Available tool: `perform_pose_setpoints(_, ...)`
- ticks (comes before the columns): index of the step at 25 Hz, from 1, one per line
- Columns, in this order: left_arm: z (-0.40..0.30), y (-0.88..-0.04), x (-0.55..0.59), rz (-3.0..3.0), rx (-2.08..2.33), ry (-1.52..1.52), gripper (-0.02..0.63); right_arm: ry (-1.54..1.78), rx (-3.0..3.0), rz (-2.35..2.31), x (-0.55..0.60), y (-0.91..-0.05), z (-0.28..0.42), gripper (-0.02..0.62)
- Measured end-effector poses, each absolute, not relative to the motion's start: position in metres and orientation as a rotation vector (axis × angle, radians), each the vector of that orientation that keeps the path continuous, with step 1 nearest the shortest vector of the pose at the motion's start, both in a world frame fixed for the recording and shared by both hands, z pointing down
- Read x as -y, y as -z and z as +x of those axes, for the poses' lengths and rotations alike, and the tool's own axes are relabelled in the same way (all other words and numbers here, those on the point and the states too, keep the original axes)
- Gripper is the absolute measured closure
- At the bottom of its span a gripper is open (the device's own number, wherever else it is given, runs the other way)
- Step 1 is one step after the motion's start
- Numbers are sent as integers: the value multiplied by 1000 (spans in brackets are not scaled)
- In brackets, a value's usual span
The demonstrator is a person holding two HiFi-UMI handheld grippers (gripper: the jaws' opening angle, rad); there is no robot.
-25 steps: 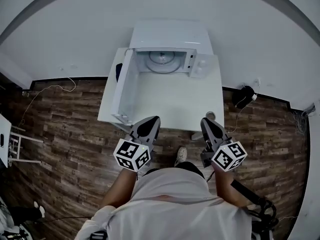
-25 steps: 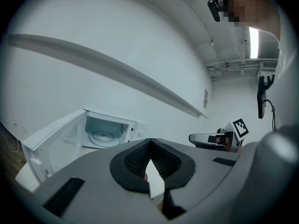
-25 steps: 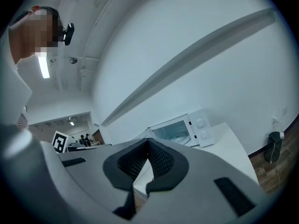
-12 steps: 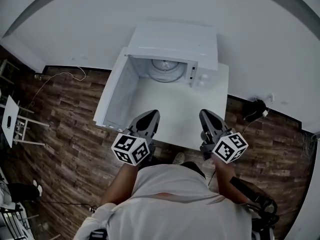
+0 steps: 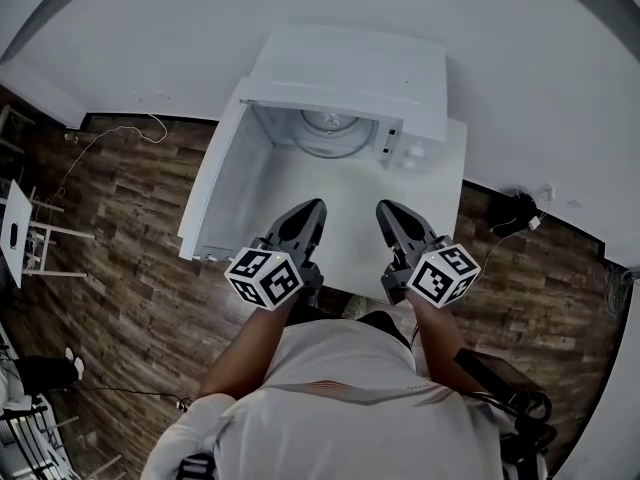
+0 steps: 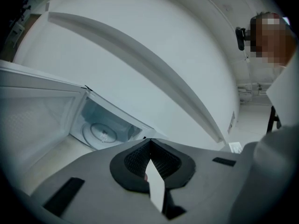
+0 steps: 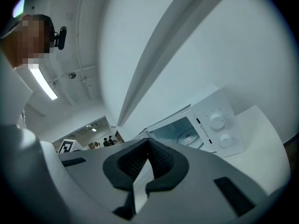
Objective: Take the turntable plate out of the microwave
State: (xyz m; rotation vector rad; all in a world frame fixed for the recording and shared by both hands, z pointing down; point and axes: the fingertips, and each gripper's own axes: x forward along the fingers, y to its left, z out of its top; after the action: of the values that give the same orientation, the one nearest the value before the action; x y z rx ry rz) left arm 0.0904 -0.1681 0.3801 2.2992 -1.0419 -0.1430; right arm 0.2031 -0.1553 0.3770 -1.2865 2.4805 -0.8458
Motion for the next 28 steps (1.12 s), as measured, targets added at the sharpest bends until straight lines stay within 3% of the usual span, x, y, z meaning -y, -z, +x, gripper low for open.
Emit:
perform_pose_setpoints(10,65,-445,234,2212,1159,31,595,818,-2557,-1379,214,-427,168,592)
perform_pose_setpoints(20,67,-522,294,2149,1115,-28,595,991,-2499,-1397,272,-505,157,592)
perform_pose_setpoints(28,71,-557,324,1932,1032,173,595,1224,-2156,-1270,306,-547,152,592)
